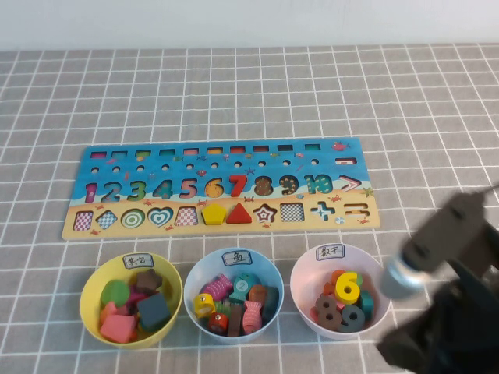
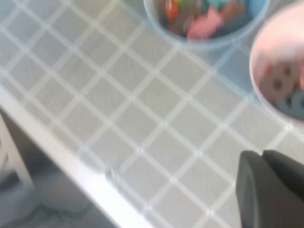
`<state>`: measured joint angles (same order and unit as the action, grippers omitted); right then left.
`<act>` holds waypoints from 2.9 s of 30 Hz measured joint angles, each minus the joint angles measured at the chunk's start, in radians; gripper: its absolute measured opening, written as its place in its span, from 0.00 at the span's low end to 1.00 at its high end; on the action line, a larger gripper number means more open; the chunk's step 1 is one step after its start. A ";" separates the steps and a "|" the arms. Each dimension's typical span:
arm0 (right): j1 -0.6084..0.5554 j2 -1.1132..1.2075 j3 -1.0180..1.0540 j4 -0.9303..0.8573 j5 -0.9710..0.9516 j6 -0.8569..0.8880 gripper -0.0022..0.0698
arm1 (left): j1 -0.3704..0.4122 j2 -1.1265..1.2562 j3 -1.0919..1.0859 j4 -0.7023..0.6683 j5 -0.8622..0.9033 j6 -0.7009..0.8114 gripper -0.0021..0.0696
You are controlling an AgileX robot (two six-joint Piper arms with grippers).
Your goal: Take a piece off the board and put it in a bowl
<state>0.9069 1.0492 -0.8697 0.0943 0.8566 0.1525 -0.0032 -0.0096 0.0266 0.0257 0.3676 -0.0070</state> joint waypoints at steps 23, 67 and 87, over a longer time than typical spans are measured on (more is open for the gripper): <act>-0.249 -0.323 0.479 -0.001 -0.422 -0.123 0.01 | 0.000 0.000 0.000 0.000 0.000 0.000 0.02; -0.938 -1.057 0.896 -0.037 -0.469 -0.127 0.01 | 0.000 0.000 0.000 0.000 0.000 0.000 0.02; -0.938 -1.057 0.896 -0.037 -0.469 -0.127 0.01 | 0.000 0.000 0.000 0.000 0.000 0.000 0.02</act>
<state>-0.0315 -0.0075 0.0260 0.0568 0.3871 0.0252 -0.0032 -0.0096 0.0266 0.0257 0.3676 -0.0070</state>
